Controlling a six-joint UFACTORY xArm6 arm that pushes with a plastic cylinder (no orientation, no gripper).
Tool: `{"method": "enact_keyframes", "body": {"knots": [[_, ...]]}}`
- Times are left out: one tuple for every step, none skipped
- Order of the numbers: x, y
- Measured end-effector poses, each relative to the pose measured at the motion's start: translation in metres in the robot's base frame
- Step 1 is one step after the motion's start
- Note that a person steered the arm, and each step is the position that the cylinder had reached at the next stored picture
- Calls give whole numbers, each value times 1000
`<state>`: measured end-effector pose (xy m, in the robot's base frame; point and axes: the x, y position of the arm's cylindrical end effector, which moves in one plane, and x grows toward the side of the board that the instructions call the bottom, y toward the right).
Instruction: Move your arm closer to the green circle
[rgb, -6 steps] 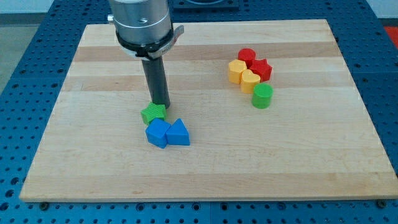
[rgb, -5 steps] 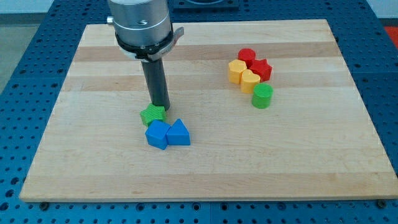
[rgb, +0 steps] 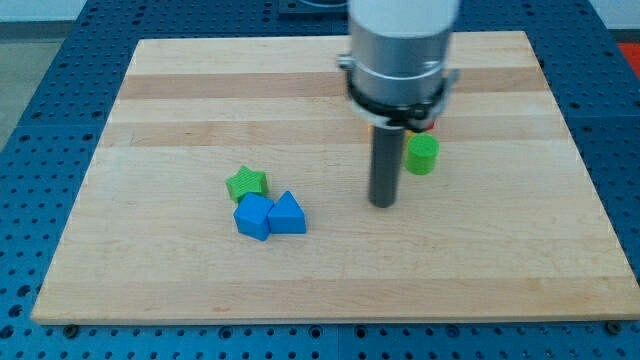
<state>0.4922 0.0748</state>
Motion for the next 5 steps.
{"method": "enact_keyframes", "body": {"knots": [[-12,45],[-36,69],[-62,72],[-72,69],[-70,58]]}}
